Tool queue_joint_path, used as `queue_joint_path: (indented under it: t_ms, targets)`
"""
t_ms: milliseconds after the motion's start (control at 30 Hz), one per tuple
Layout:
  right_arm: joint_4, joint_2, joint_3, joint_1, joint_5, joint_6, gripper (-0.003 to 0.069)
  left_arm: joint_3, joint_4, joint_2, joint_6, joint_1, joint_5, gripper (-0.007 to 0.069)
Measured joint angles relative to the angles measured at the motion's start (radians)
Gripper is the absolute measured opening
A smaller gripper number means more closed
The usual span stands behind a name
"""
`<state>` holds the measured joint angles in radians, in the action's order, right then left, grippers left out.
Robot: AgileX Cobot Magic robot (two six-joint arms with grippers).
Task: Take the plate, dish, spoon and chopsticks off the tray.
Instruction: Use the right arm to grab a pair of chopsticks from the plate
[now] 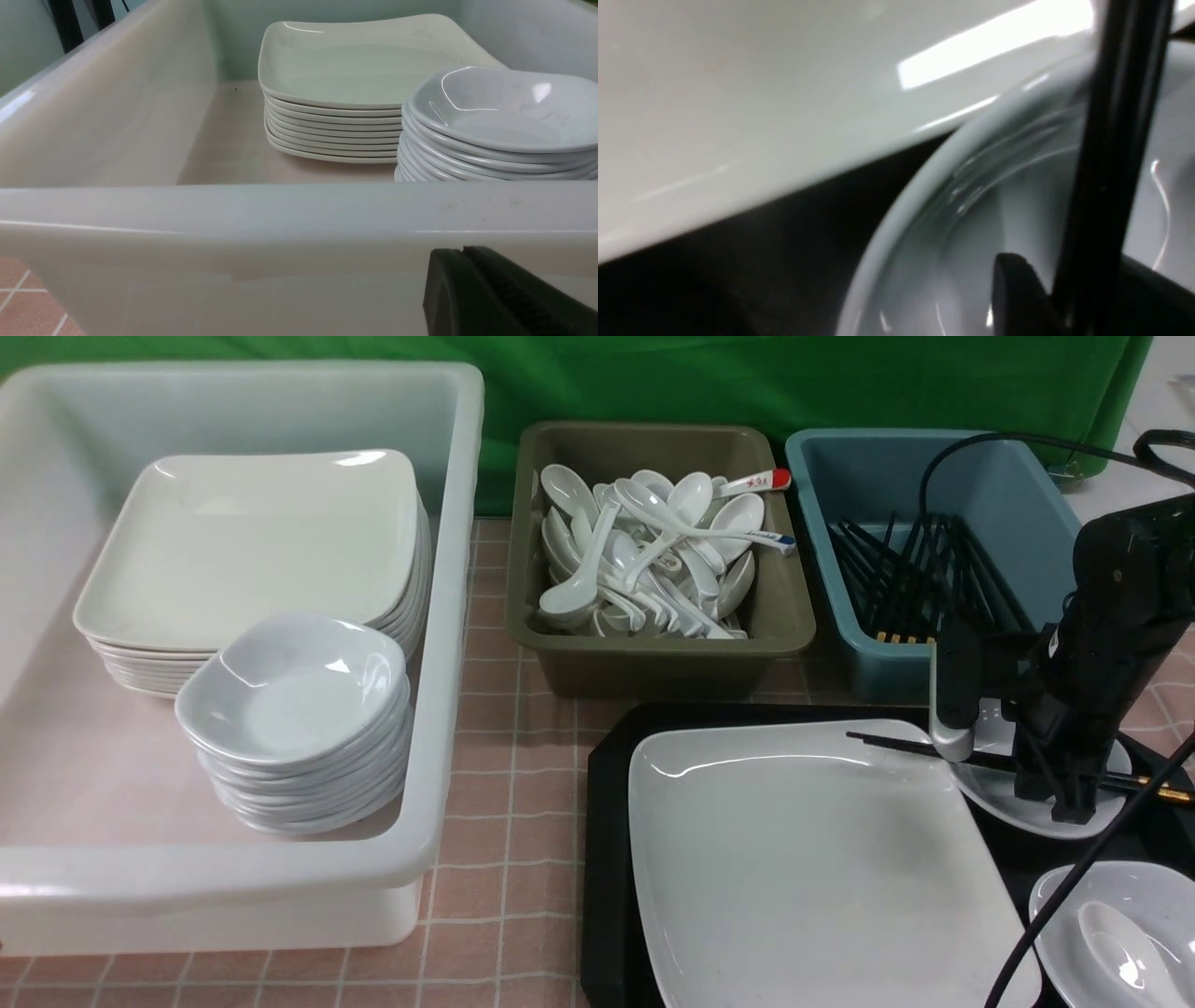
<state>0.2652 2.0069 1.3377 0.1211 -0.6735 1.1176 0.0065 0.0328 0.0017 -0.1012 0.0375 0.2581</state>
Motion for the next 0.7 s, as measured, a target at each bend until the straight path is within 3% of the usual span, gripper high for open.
queue_joint_path:
  t_ms: [33,100,467,700]
  targets:
    - [-0.001,0.000,0.000,0.000,-0.002,-0.005,0.0179,0.000,0.000,0.000,0.000,0.000,0.000,0.0024]
    - [-0.001,0.000,0.001,0.002,-0.013,-0.006,0.0147,0.000,0.000,0.000,0.000,0.000,0.000,0.0024]
    - [0.001,-0.087,0.001,0.049,-0.085,-0.007,0.0149,0.000,0.000,0.000,0.003,0.000,0.000,0.0022]
    - [0.000,-0.213,0.001,0.134,-0.134,-0.052,0.0149,0.000,0.000,0.000,0.003,0.000,0.000,0.0022]
